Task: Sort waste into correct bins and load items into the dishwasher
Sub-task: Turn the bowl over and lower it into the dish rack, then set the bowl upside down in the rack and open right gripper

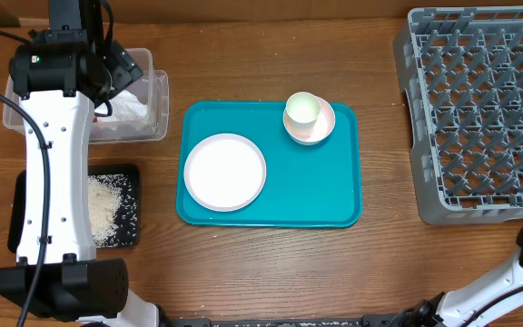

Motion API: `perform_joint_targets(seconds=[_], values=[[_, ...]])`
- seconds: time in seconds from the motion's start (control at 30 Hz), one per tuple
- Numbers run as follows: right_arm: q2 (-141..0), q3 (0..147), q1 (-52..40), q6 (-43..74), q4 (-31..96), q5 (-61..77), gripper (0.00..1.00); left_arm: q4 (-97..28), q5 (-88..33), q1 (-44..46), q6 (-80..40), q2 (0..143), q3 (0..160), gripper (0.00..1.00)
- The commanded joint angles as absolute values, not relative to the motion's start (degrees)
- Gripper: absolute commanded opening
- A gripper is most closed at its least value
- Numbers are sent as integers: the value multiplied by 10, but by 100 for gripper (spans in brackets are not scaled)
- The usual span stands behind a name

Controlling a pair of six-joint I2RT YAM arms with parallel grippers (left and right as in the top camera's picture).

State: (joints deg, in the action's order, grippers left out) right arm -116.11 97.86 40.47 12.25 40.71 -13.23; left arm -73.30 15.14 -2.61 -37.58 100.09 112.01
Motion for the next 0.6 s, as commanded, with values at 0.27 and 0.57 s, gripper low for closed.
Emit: perform_joint_targets(seconds=[0.27,0.57], values=[[-1075,1043,443,150,396,236,4,-733,150,-22,-384,1002,1124,100],[-1080,1028,510,76,374,462,4,-733,150,-22,-384,1002,1124,100]])
